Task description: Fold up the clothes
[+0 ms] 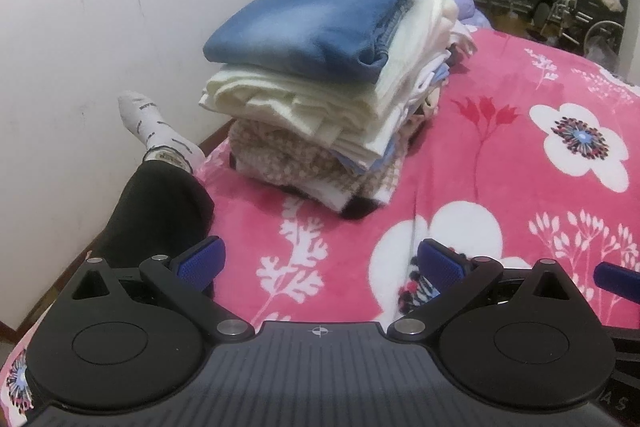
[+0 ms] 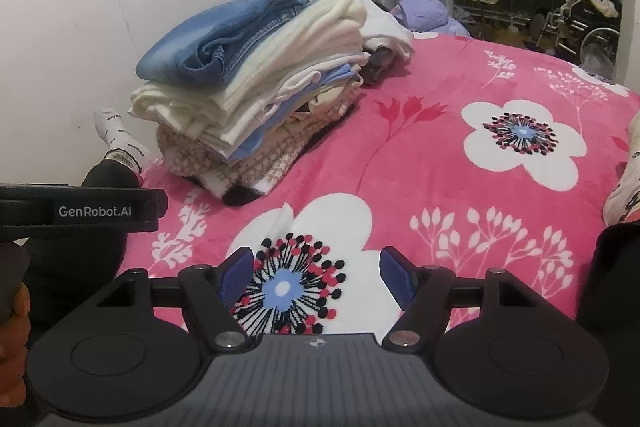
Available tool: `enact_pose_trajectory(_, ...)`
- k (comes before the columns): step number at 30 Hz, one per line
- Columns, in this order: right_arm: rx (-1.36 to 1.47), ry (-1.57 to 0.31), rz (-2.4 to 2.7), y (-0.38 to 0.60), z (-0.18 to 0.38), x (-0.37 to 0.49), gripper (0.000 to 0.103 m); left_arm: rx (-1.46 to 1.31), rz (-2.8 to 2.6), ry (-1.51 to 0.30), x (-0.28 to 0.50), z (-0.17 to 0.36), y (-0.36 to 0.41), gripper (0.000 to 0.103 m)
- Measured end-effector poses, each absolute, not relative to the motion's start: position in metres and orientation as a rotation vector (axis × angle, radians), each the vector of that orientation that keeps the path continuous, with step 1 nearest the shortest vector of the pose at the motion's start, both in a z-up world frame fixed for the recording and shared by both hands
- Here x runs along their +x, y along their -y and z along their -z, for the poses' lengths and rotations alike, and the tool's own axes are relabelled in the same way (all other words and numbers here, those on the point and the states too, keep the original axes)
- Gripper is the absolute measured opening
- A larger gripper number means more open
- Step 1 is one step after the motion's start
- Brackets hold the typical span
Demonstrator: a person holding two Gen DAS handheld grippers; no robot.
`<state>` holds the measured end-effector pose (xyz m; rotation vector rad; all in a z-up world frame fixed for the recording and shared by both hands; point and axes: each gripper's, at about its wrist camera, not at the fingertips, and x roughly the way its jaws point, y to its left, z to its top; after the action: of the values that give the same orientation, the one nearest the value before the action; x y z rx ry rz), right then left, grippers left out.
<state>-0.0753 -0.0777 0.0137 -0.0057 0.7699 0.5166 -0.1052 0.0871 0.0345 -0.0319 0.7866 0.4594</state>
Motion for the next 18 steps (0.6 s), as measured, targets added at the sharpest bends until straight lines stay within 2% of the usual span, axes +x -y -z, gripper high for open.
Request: enact_pose_trajectory(18,-0.053,-0.73,-0.545,0.077,-0.033,-0.083,0.074,-0.097,-0.454,-0.729,-0.119,-0.049,-0.072,0.103)
